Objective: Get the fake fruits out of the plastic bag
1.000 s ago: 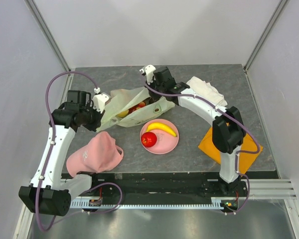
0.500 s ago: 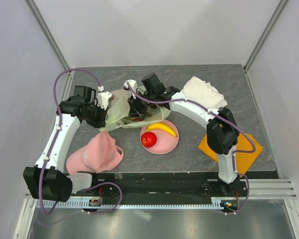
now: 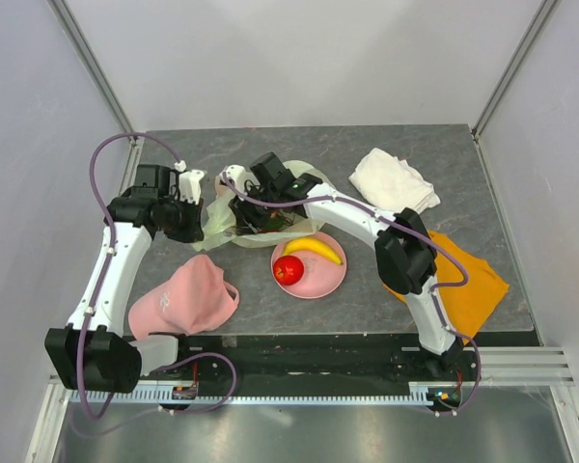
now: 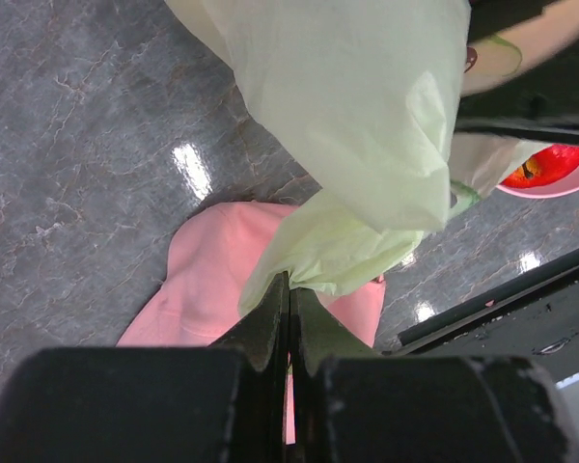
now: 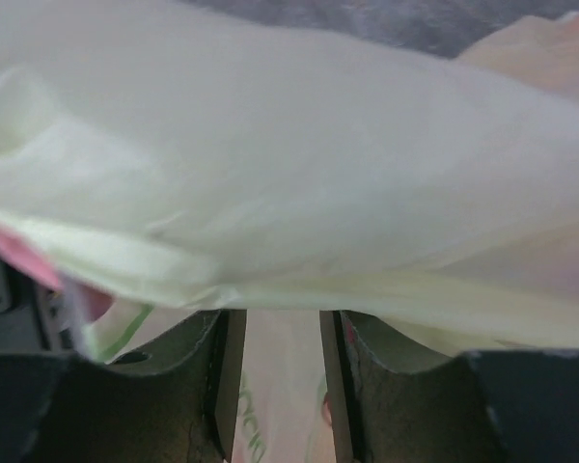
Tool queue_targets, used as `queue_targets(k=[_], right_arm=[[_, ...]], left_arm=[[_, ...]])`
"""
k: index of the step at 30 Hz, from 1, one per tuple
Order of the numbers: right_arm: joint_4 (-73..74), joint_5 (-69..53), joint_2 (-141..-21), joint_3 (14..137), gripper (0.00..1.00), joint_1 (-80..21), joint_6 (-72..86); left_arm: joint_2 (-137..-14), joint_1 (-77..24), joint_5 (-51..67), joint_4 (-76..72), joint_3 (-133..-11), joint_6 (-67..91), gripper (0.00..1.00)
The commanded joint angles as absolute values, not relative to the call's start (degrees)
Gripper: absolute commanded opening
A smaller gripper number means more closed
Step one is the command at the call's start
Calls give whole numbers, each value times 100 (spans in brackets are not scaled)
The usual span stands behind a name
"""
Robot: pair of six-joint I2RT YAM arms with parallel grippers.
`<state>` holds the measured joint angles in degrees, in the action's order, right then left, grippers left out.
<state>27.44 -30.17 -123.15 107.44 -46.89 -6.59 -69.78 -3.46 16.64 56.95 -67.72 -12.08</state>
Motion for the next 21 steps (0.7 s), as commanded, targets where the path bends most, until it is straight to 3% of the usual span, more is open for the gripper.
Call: queue_targets(k=[1, 6, 8, 9, 11, 21], right_arm=[[2487, -1531, -12682, 11363, 43, -4676, -370], [2408, -1214, -13192, 11786, 48, -4667, -211], [2321, -986, -13385, 11970, 60, -4667, -158], [2294, -784, -13438, 12093, 75, -4658, -97], [2294, -729, -13596, 12225, 85, -4667, -114], [2355, -800, -13491, 12024, 86, -4658, -44]], left_arm=[[-6785, -316, 1819, 5546, -6592, -975, 1], [-6811, -316, 1916, 5590, -6469, -993, 2], [-6829, -316, 1951, 5607, -6451, -1002, 1], [-6829, -316, 1960, 5616, -6442, -1019, 2], [-6820, -316, 2013, 5677, -6434, -1055, 2], [-6803, -316, 2443, 5686, -6346, -1098, 2]])
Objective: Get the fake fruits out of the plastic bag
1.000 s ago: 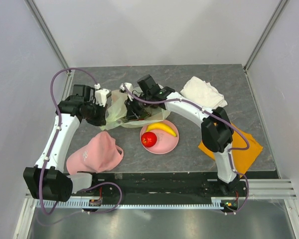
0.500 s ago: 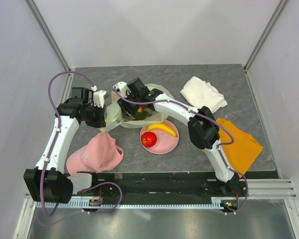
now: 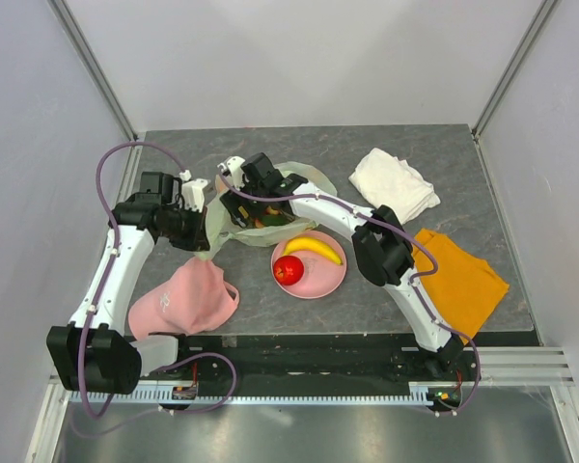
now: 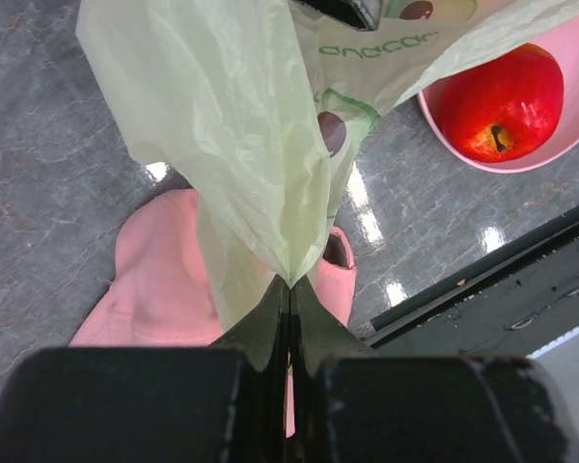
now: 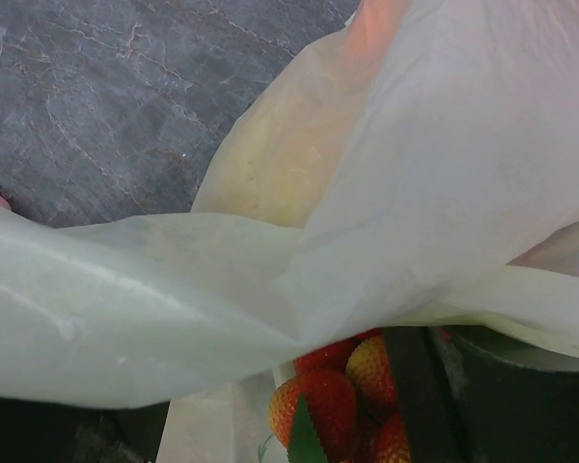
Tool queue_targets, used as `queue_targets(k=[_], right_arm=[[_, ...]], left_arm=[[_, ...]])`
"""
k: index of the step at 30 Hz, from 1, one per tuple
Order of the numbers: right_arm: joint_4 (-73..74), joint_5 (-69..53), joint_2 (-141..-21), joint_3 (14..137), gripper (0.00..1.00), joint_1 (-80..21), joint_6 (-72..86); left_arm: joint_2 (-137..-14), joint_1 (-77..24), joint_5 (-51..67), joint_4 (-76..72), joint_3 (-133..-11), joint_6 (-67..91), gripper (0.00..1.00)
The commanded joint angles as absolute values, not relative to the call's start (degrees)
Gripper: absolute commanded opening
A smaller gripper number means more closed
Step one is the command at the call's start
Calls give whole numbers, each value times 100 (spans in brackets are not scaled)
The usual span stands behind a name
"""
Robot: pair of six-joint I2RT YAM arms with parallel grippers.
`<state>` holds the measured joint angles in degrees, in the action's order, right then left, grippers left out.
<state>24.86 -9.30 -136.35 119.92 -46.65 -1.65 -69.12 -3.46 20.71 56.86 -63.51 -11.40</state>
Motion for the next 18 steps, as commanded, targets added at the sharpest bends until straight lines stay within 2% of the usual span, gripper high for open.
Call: queue_targets(k=[1, 6, 11, 18], right_arm=[[2390, -809, -13465, 12023, 86, -4667, -27], [2513, -940, -13105, 11814, 87, -4650, -35], [2654, -897, -12227, 11173, 88, -4483, -105], [2795, -46, -11584, 10293, 89, -3194, -499]], left_arm=[[-6794, -316, 2565, 5687, -6354, -1107, 2], [-6820, -316, 3110, 5748, -6652, -1160, 2], [-7004, -316, 3735, 5766, -7170, -1195, 2], [-8207, -439, 4332, 5212, -8330, -809, 2]])
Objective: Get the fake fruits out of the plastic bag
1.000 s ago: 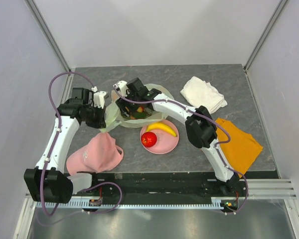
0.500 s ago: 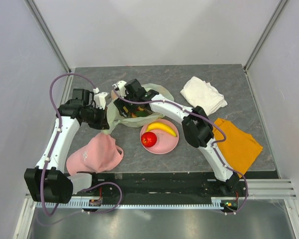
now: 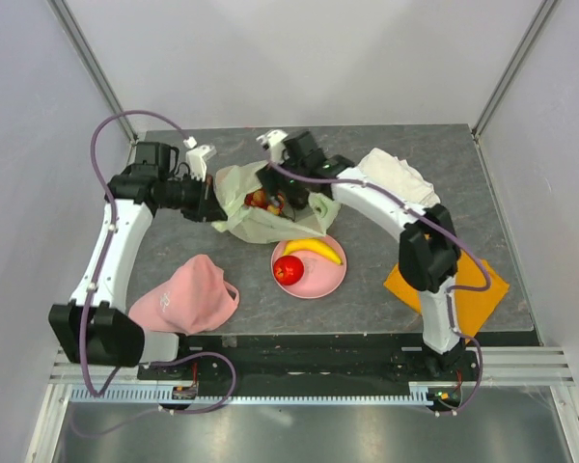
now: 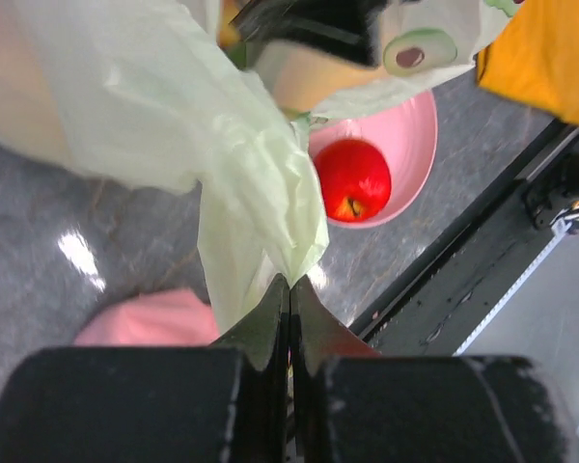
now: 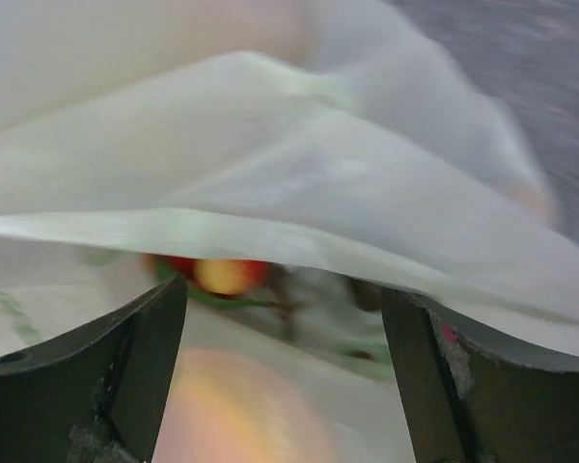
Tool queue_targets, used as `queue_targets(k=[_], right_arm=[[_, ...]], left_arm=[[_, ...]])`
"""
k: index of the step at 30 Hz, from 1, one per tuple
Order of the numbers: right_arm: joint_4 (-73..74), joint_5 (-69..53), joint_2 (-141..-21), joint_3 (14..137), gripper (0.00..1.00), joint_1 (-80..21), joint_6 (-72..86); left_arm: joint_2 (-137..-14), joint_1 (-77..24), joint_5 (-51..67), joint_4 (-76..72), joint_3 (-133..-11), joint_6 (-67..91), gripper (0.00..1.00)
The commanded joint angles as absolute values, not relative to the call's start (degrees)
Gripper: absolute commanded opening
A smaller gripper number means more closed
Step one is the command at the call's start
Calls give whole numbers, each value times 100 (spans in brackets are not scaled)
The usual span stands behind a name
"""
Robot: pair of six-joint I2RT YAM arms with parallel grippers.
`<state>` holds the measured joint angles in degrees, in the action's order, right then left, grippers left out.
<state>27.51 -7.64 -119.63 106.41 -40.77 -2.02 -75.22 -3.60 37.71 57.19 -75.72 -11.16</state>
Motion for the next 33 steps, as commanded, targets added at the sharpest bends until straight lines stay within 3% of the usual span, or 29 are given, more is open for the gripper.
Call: queue_targets(k=[1, 8, 14, 21, 23, 25, 27, 33], right_arm=[[2778, 139, -11584, 10205, 89, -3043, -588], [2681, 852, -11514, 9949, 90, -1785, -1010], [2646, 949, -10671, 9731, 90, -1213, -1134], [2873, 871, -8993, 8097, 90, -1169, -1055], [2970, 451, -8485, 7420, 90, -1178, -1020], [3085, -708, -8237, 6946, 90, -1178, -967], [3024, -1446, -8121, 6786, 91, -1309, -862], [2777, -1784, -8735, 7292, 90, -1950, -940]], left_arm=[[-8644, -535, 4368, 5195, -8567, -774, 2], [-10561, -1194, 4491, 5194, -11446, -360, 2], [-10986, -1863, 4386, 5150, -12655, -457, 2], [-10346, -2250, 4325, 5483, -11761, -922, 1], [-10126, -2250, 4141, 5607, -11138, -1002, 2], [-9715, -2241, 4008, 5625, -10455, -1037, 1], [-9476, -2241, 3824, 5625, -10092, -993, 2], [-8939, -2233, 4464, 6037, -9439, -1142, 1]])
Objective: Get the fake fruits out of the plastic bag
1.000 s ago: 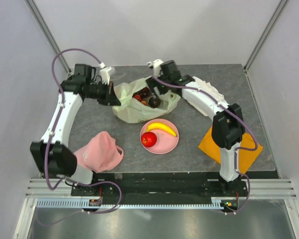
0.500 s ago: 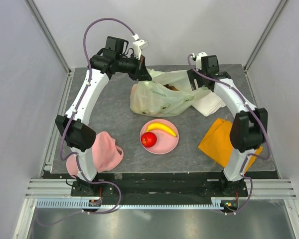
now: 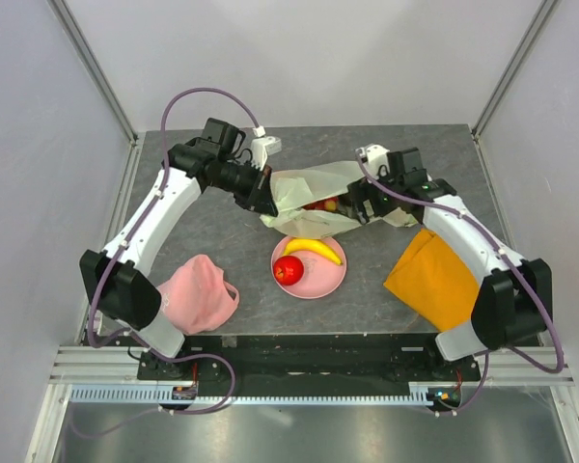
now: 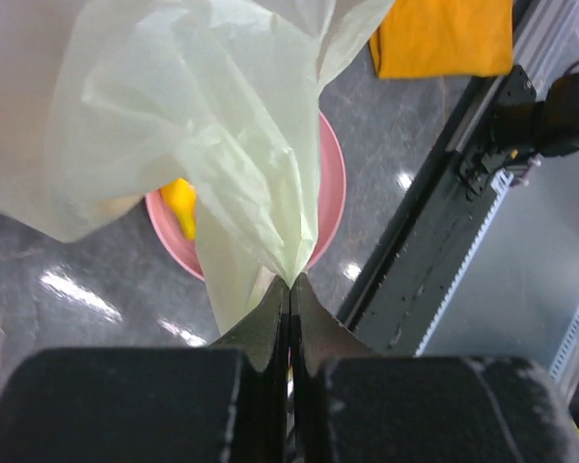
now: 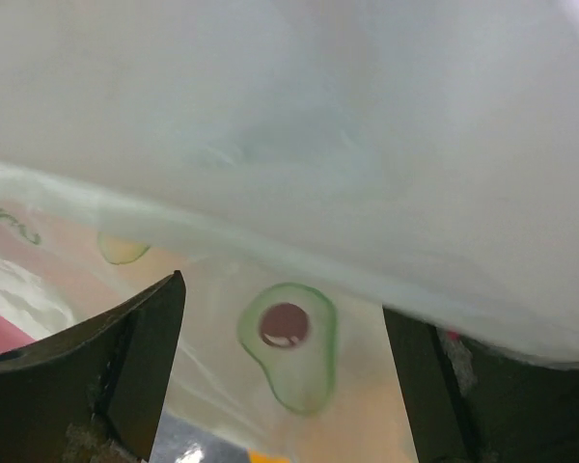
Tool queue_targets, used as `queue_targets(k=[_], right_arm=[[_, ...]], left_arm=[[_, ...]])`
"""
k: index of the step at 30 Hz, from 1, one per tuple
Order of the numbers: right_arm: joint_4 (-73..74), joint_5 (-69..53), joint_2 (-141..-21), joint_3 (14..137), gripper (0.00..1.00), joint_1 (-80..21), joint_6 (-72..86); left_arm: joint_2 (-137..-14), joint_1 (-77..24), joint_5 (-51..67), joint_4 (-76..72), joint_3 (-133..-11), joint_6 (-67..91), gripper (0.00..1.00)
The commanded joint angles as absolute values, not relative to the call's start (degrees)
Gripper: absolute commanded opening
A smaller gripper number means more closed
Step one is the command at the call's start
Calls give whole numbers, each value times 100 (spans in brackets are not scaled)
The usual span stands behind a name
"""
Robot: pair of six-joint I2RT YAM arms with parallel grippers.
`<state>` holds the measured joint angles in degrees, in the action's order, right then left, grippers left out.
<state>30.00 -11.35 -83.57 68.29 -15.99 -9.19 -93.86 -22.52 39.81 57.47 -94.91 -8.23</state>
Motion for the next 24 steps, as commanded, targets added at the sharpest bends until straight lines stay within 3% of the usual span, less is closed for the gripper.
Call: queue_targets(k=[1, 7, 13, 24], right_arm=[[2777, -1775, -8858, 7417, 90, -2029, -975], [2646, -1442, -10105, 8392, 85, -2601, -845], [2496, -1038, -10687, 8780, 83, -2996, -720], [2566, -879, -9536, 7629, 85, -3639, -686]], left_arm=[[-8904, -2224, 4578, 6108, -9439, -1230, 2], [-8658, -2083, 5703, 6635, -9440, -1766, 2], [-8411, -1943, 5257, 7005, -8957, -1986, 2], [-8367, -1863, 4632, 6803, -8455, -1916, 2]])
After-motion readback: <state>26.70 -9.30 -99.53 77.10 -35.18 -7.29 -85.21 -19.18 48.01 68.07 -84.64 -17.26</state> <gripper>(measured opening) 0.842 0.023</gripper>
